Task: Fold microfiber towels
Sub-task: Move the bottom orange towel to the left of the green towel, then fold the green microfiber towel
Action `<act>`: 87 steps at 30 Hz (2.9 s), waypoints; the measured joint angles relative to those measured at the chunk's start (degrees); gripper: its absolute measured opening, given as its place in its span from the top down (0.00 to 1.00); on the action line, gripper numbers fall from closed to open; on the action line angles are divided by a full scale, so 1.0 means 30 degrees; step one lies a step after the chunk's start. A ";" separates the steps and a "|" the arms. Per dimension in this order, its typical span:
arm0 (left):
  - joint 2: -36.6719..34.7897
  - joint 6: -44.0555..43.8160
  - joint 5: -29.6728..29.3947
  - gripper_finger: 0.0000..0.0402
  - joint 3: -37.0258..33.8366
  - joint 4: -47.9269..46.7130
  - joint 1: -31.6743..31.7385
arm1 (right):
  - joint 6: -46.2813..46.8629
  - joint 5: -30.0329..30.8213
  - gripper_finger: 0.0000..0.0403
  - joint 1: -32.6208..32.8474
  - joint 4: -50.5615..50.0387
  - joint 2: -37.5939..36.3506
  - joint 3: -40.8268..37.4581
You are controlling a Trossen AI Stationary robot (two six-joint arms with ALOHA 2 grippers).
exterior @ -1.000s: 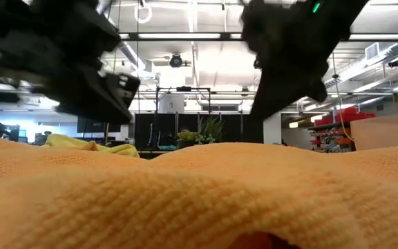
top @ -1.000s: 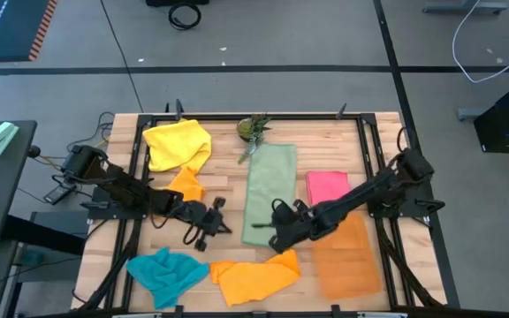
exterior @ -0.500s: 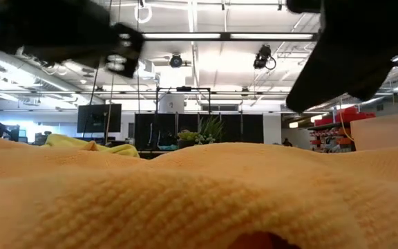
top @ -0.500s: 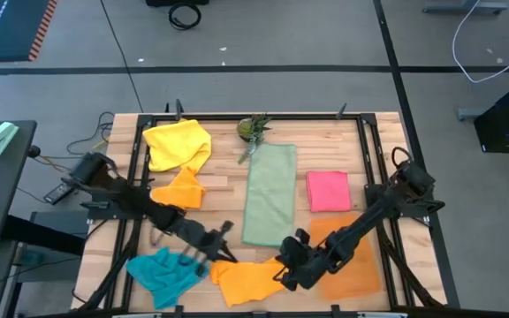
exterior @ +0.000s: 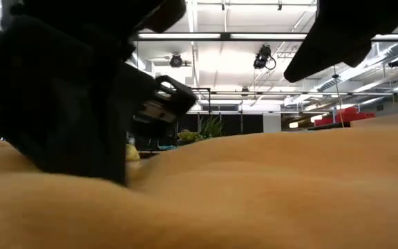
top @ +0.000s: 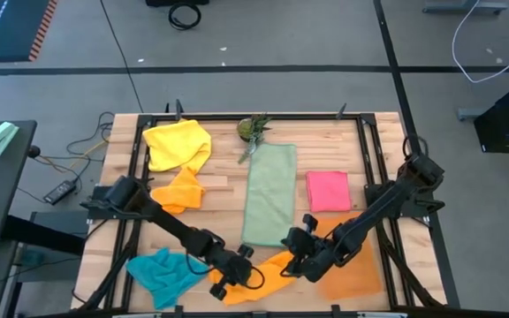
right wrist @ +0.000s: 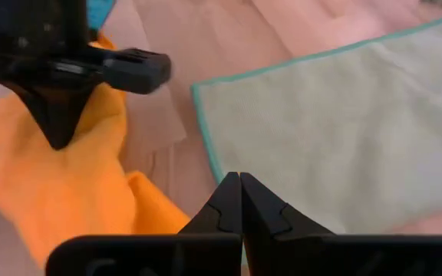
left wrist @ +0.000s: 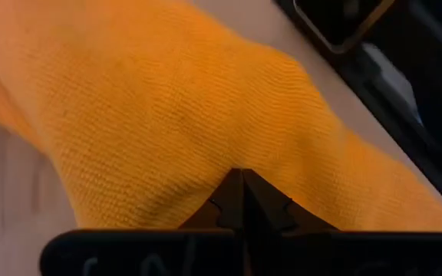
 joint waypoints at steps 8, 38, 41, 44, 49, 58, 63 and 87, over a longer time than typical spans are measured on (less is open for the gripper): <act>-0.1106 -0.1760 0.0156 0.98 -0.0039 -0.8007 0.0008 | -0.1099 -0.0084 1.00 0.0011 -0.0165 -0.0647 0.0000; -1.2982 -0.4625 -0.6404 0.98 -0.7911 -0.4132 -0.2457 | -0.2886 -0.0582 1.00 -0.0573 -0.0787 -0.0650 0.0000; -1.1870 -0.3606 -0.4043 0.99 -0.9123 -0.0285 -0.1461 | -0.2894 -0.0569 1.00 -0.0762 -0.0792 -0.0650 0.0000; -1.0610 -0.3591 -0.3083 0.99 -0.9479 0.0642 -0.0598 | -0.2935 -0.0582 1.00 -0.0914 -0.0801 -0.0650 0.0000; -0.8352 -0.3360 -0.2458 0.99 -0.9452 0.0661 0.0364 | -0.3377 -0.0582 1.00 -0.1327 -0.0809 -0.0642 0.0000; -0.7189 -0.3054 -0.5104 0.99 -0.9335 0.0389 0.2849 | -0.2813 -0.0589 1.00 -0.1579 -0.0799 -0.0642 0.0000; -0.7531 -0.2536 -0.7987 0.97 -0.9352 -0.0454 0.4882 | -0.1991 -0.0662 1.00 -0.0983 -0.0770 -0.0642 0.0000; -0.8796 0.4698 -0.6272 0.65 -0.9335 0.3468 0.2417 | -0.6131 -0.1507 0.79 -0.0374 -0.0977 0.0695 -0.0001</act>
